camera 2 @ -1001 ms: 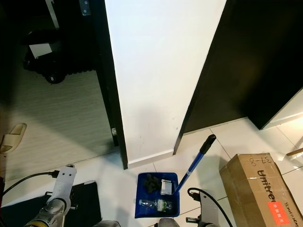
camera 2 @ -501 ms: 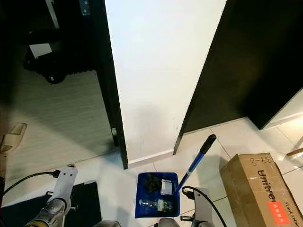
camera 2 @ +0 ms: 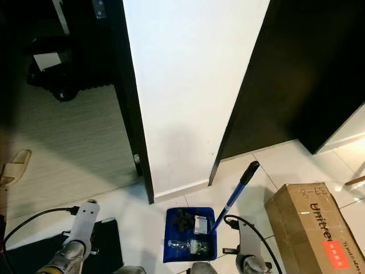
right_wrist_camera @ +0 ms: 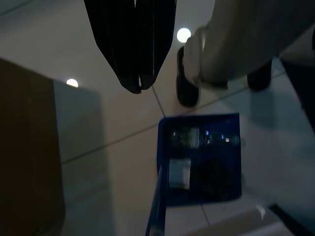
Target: Sweep floor
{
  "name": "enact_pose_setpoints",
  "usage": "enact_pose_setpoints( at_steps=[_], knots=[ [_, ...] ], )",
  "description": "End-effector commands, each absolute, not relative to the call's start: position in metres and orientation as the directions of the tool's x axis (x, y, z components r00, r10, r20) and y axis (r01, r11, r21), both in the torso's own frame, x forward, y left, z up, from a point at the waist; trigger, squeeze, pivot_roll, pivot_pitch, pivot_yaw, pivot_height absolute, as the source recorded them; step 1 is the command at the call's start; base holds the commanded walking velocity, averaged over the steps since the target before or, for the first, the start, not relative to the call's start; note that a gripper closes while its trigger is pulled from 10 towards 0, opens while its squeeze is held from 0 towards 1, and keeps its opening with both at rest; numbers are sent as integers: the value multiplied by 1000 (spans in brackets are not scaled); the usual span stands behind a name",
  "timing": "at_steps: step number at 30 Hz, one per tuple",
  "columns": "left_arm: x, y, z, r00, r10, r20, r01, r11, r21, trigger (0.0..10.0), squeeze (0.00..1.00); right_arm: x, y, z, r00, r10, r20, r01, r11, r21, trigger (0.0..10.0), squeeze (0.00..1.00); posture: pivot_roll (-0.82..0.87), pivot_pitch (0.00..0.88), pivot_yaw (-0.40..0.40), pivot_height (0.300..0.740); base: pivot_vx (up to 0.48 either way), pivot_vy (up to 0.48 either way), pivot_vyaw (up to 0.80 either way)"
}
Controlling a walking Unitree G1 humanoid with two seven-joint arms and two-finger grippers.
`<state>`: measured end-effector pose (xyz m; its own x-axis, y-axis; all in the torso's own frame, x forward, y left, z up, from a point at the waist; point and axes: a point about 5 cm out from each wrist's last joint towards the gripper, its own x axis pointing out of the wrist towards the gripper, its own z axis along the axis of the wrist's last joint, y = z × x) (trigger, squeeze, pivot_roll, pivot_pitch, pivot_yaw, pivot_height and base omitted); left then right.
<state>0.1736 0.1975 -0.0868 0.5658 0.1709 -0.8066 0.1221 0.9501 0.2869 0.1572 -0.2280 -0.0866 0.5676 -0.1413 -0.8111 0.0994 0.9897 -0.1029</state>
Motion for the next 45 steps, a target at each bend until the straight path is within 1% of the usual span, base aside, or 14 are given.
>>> enact_pose_setpoints(
  at_steps=[1, 11, 18, 20, 25, 26, 33, 40, 42, 45],
  knots=[
    [173, 192, -88, 552, 176, -815, 159, 938, 310, 10000, 0, 166, -229, -82, 604, -151, -782, 103, 988, -112, 10000, 0, 8, 0, 8, 740, 0, 0, 0],
    [174, 201, -86, 549, 206, -810, 126, 938, 323, 10000, 0, 160, -215, -87, 589, -122, -799, 95, 992, -81, 10000, 0, 5, 0, 36, 740, 0, 0, 0],
    [177, 206, -84, 555, 206, -806, 132, 935, 330, 10000, 0, 158, -217, -87, 592, -113, -798, 106, 992, -62, 10000, 0, 7, 0, 26, 740, 0, 0, 0],
    [178, 208, -83, 560, 220, -798, 106, 937, 333, 10000, 0, 157, -217, -88, 586, -110, -803, 98, 993, -64, 10000, 0, 6, 0, 26, 740, 0, 0, 0],
    [179, 210, -83, 562, 224, -797, 94, 939, 330, 10000, 0, 159, -218, -87, 589, -113, -800, 100, 993, -67, 10000, 0, -1, 0, 26, 740, 0, 0, 0],
    [179, 212, -82, 558, 227, -798, 94, 938, 332, 10000, 0, 163, -219, -85, 597, -117, -794, 103, 992, -68, 10000, 0, -3, 0, 17, 740, 0, 0, 0],
    [179, 218, -81, 551, 247, -797, 84, 934, 348, 10000, 0, 167, -221, -83, 604, -119, -788, 107, 992, -67, 10000, 0, 8, 0, 10, 740, 0, 0, 0],
    [179, 224, -80, 550, 263, -792, 54, 936, 348, 10000, 0, 163, -218, -86, 593, -116, -797, 108, 992, -64, 10000, 0, 15, 0, -6, 740, 0, 0, 0],
    [179, 226, -79, 548, 275, -790, 33, 937, 349, 10000, 0, 160, -219, -87, 585, -112, -803, 99, 993, -67, 10000, 0, 31, 0, -29, 740, 0, 0, 0],
    [179, 229, -79, 548, 291, -784, 2, 937, 349, 10000, 0, 158, -220, -87, 575, -105, -812, 77, 994, -74, 10000, 0, 45, 0, -43, 740, 0, 0, 0]
  ],
)
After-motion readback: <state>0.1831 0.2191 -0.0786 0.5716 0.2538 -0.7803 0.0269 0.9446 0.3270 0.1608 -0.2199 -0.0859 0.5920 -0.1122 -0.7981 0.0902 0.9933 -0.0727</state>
